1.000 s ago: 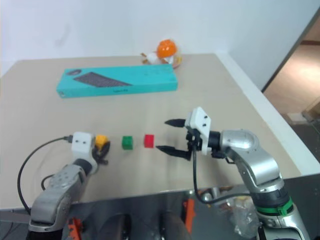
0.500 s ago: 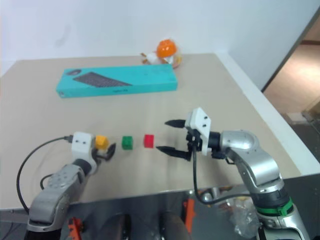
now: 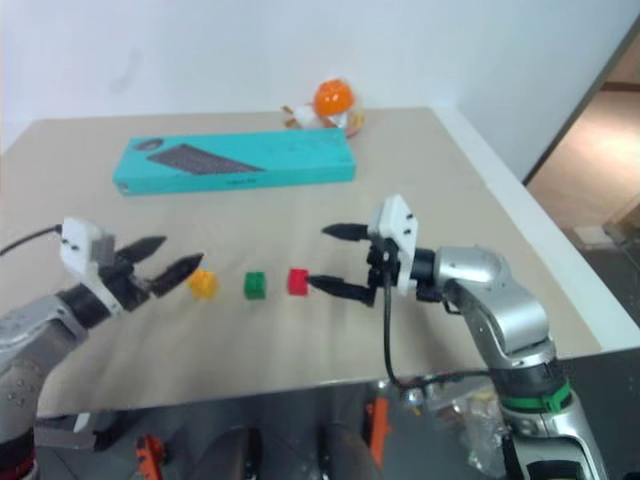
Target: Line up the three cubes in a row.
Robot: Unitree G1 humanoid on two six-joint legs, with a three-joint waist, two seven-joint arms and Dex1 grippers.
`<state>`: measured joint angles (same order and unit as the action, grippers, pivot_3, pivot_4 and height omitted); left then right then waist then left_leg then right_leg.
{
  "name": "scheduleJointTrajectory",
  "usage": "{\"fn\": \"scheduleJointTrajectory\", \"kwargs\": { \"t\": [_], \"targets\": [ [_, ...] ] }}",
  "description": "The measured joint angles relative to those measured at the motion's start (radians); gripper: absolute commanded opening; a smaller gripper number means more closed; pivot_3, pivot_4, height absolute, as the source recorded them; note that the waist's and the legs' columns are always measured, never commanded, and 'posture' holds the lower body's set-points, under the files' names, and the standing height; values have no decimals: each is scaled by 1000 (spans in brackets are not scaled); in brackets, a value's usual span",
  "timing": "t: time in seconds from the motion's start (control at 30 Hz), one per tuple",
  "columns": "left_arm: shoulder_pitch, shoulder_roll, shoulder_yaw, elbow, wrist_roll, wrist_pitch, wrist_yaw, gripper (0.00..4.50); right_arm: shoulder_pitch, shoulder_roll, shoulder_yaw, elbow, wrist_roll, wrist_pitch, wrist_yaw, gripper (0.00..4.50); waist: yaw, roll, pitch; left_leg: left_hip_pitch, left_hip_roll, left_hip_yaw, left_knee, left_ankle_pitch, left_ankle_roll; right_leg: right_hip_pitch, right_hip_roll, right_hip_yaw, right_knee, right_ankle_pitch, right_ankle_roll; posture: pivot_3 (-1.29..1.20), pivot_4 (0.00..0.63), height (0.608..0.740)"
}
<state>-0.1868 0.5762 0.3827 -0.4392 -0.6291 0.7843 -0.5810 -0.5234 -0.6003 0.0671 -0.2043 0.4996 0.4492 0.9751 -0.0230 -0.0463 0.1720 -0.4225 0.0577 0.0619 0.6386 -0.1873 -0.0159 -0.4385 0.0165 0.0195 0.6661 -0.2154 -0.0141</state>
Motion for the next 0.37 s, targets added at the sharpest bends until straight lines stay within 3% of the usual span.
{"fn": "scheduleJointTrajectory", "kwargs": {
  "t": [0.17,0.37],
  "targets": [
    [-127,170,-113,339,125,-201,-218,4471,-41,33,20,211,-107,-133,16,4500,0,0,0,-2,0,2,-2,0,0,-2,0,1,0,0,1,0,150,740],
    [-221,230,-181,630,262,-420,-324,4471,-43,13,23,337,-196,-264,53,4500,0,0,0,-4,1,2,-4,-2,-2,-4,-1,0,0,-2,5,0,150,740]
  ]
}}
